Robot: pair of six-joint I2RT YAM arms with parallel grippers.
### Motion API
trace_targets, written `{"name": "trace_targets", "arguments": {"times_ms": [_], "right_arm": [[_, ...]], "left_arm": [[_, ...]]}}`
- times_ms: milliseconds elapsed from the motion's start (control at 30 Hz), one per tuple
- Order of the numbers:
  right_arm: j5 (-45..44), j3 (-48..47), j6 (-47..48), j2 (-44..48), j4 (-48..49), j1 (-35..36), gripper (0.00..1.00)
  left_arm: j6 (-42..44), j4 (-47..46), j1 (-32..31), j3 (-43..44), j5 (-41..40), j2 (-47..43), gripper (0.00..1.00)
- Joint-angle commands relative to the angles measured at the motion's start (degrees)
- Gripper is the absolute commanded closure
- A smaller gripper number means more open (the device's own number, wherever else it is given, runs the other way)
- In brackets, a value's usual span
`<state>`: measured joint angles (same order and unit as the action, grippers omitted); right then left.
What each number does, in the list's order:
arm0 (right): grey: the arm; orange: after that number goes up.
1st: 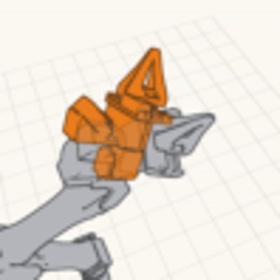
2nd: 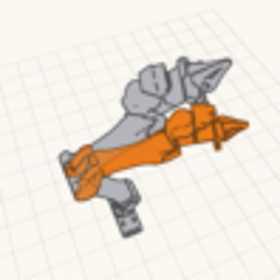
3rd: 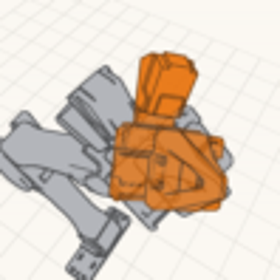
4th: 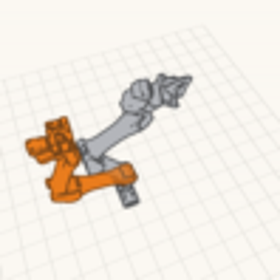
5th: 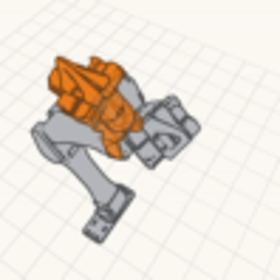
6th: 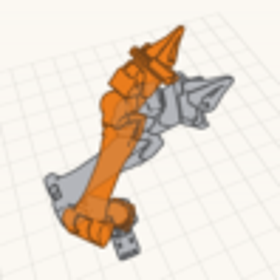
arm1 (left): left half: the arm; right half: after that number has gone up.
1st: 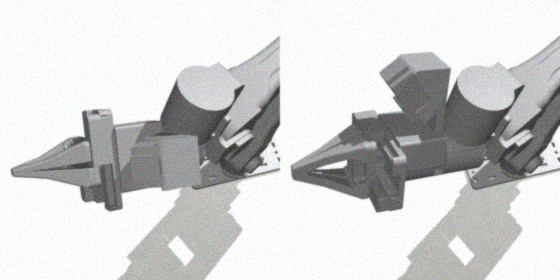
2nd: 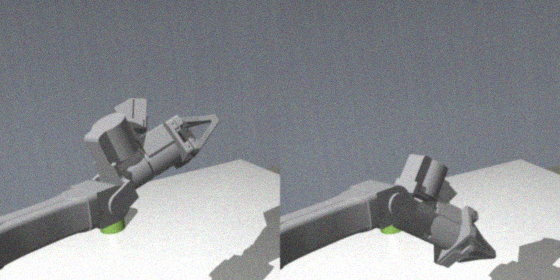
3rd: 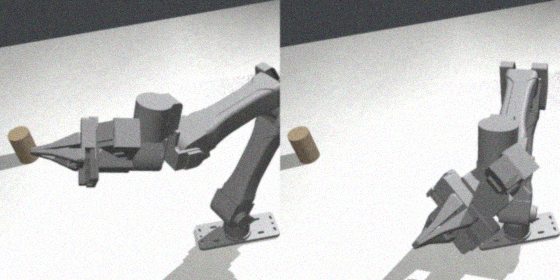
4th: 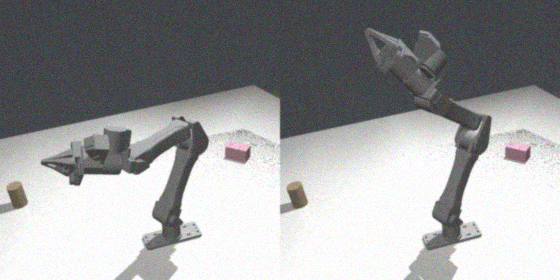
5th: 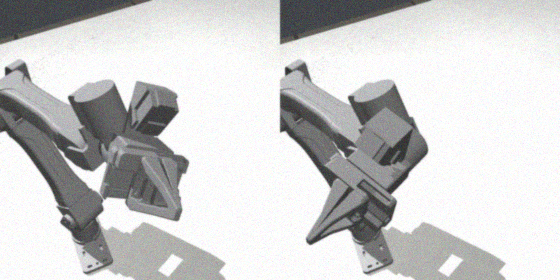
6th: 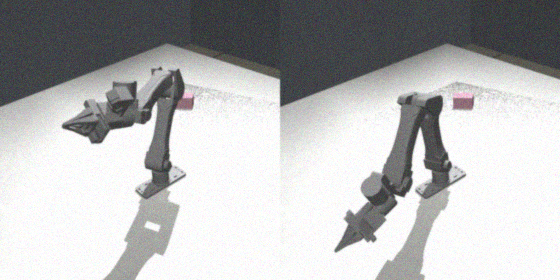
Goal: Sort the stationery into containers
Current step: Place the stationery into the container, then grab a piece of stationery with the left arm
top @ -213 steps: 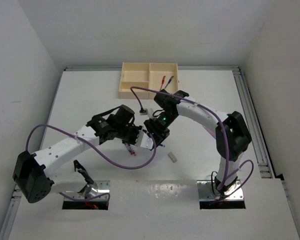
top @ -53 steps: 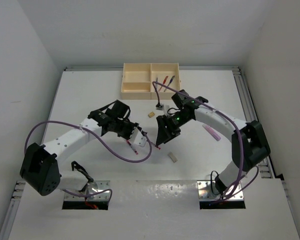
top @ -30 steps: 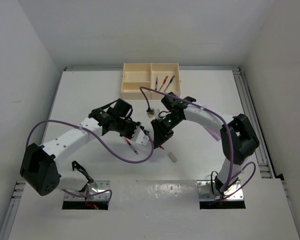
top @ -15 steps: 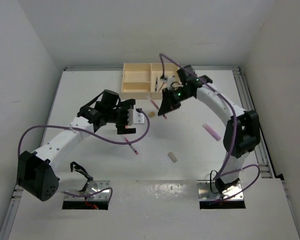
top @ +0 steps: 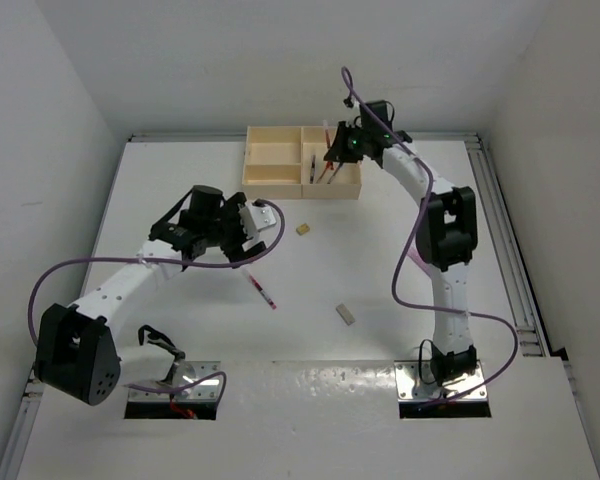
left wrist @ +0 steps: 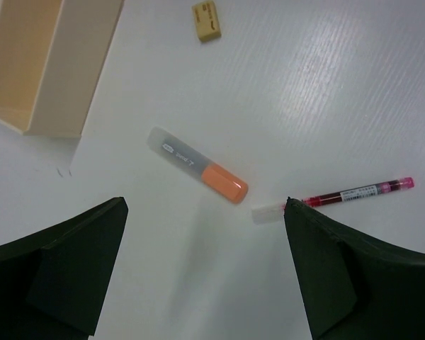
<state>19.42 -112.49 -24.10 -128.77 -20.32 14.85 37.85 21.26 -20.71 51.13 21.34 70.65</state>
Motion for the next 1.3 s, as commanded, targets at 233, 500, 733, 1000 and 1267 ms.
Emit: {"name": "trace_targets", "arguments": {"times_ms": [233, 500, 733, 1000, 1267], "right_arm": [[-9.6, -5.5, -0.1, -11.0, 11.8, 0.0, 0.98], [-6.5, -2.8, 0.5, -6.4, 8.4, -0.6, 0.44], [2.7, 3.6, -0.1, 5.6, -0.3, -0.5, 0.41], [16.8, 20.1, 4.0, 21.9, -11.6, -1.0, 0.41], [22.4, 28.2, 11.3, 26.7, -22.6, -1.1, 0.47]], "left_arm": [[10.0, 4.6, 1.6, -2.5, 7.0, -1.0, 0.0], [32.0, 14.5, 0.8, -2.8, 12.4, 3.2, 0.04], [46.6, 18.4, -2.1, 1.3, 9.9, 14.6, 0.27], [51.8, 18.7, -3.2, 6.8, 8.3, 24.8, 0.44], [55.7, 19.3, -3.7, 3.2, 4.2, 26.6, 0.51]]}}
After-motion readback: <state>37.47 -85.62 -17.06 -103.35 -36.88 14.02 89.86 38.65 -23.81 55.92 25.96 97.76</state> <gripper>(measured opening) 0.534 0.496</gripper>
